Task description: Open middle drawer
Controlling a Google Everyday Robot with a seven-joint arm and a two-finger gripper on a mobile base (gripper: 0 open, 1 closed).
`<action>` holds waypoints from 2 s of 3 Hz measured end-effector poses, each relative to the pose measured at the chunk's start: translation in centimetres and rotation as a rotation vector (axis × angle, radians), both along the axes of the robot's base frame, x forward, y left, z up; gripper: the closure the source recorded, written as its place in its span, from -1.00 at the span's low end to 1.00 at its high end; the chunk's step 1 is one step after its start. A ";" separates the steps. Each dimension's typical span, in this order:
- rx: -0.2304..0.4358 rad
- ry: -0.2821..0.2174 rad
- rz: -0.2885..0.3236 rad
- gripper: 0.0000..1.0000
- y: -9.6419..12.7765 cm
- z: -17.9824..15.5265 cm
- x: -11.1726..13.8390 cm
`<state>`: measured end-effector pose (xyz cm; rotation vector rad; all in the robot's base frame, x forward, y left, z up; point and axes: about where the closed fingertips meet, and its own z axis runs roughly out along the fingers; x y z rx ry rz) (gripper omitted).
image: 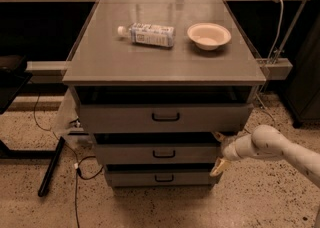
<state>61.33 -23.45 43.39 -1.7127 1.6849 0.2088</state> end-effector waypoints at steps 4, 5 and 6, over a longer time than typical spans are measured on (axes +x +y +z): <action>0.047 0.084 -0.007 -1.00 2.8 -3.2 0.1; 0.047 0.084 -0.007 -0.67 2.8 -2.9 0.1; 0.047 0.084 -0.007 -0.21 2.8 -2.9 0.1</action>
Offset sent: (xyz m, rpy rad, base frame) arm 0.0048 0.0167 -0.0141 0.1000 0.0796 0.0018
